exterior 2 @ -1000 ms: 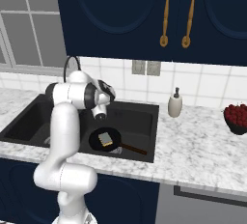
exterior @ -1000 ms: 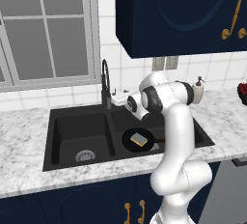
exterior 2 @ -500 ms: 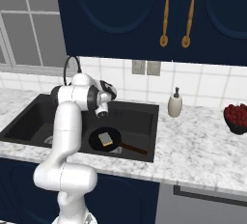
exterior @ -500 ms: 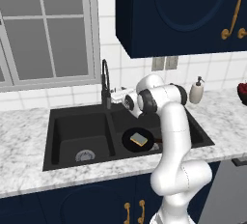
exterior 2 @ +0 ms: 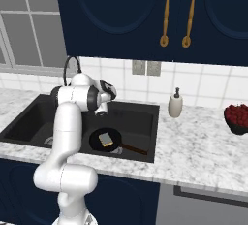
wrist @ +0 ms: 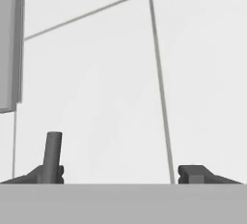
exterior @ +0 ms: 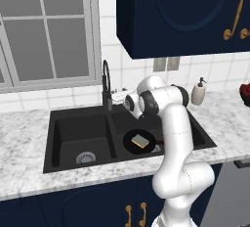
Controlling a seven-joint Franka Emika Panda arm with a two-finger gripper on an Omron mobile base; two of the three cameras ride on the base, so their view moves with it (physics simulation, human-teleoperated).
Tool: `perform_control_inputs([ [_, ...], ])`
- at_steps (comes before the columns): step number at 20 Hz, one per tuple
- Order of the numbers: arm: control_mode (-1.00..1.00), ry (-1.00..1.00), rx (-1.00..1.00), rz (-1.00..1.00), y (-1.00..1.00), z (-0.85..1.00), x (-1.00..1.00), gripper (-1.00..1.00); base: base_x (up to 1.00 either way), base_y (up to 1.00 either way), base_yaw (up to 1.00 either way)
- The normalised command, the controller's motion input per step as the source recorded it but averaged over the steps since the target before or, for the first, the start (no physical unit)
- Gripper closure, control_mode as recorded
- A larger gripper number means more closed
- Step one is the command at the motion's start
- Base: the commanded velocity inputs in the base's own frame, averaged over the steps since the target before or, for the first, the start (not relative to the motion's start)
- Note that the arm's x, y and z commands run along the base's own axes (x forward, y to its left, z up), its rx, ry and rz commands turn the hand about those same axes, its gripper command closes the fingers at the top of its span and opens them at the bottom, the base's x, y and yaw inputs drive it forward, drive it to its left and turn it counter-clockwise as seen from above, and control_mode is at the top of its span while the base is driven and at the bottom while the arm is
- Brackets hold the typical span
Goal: Pick the pan and sponge and place them into the sink. Then turn on the water.
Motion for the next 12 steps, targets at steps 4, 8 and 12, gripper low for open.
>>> perform_control_inputs([
  [4, -1.0, -0.06, 0.03, 0.0, -0.01, -0.09, 0.27, 1.0, 0.0, 0.0, 0.0],
  [8, -1.0, -0.04, 0.06, 0.0, -0.18, -0.22, 0.34, 1.0, 0.0, 0.0, 0.0],
  [12, -1.0, -0.01, 0.12, 0.0, -0.34, -0.23, 0.44, 1.0, 0.0, 0.0, 0.0],
])
